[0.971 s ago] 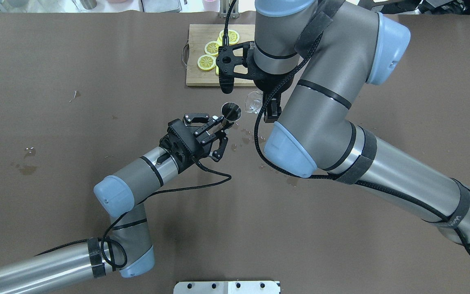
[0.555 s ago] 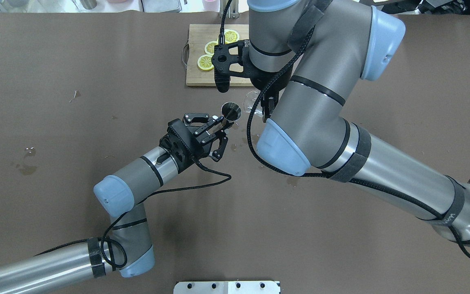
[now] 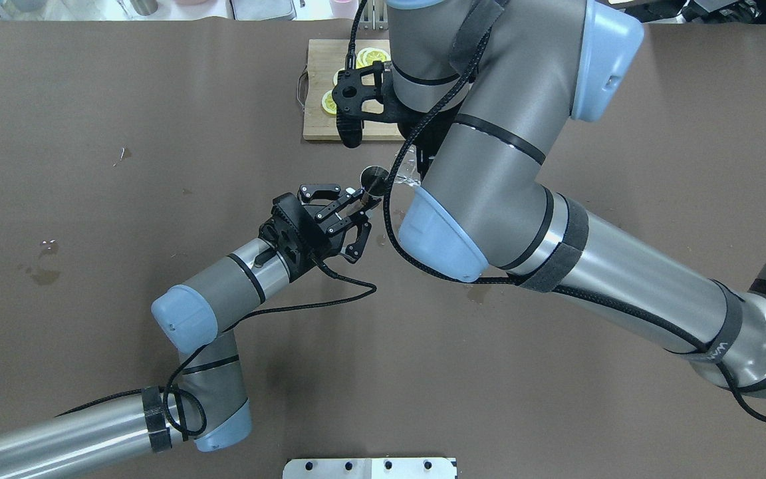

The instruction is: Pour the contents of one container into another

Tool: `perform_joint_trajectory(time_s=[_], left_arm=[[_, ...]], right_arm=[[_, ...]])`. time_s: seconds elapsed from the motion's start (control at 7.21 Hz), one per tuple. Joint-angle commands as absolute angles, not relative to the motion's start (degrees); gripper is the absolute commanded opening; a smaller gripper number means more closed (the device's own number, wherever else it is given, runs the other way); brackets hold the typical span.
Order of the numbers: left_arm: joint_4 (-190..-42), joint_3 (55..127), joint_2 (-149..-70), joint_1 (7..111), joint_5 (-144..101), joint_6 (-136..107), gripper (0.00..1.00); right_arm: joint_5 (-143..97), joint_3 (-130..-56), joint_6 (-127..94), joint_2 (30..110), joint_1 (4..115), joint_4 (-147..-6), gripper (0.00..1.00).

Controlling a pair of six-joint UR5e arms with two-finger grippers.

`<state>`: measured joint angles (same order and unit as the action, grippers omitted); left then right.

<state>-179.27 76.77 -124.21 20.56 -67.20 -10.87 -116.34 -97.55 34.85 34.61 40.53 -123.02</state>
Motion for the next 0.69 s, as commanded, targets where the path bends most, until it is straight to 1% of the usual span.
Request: perform_joint_trajectory(time_s=[0.0, 0.42, 0.55], left_arm=[[-179.38, 76.73, -124.19, 20.57, -67.24, -10.90, 0.00], [-179.47, 76.82, -124.19, 20.65, -67.24, -10.90, 0.00], [-179.47, 76.73, -124.19, 20.65, -67.24, -10.90, 0.00]], right_arm=[[-115.84, -97.21, 34.72, 33.49, 40.43, -124.71, 0.00], [-113.30, -96.95, 34.72, 32.61, 39.73, -128.31, 0.00], [-112.86, -95.55, 34.72, 31.82, 39.38, -128.49, 0.00]])
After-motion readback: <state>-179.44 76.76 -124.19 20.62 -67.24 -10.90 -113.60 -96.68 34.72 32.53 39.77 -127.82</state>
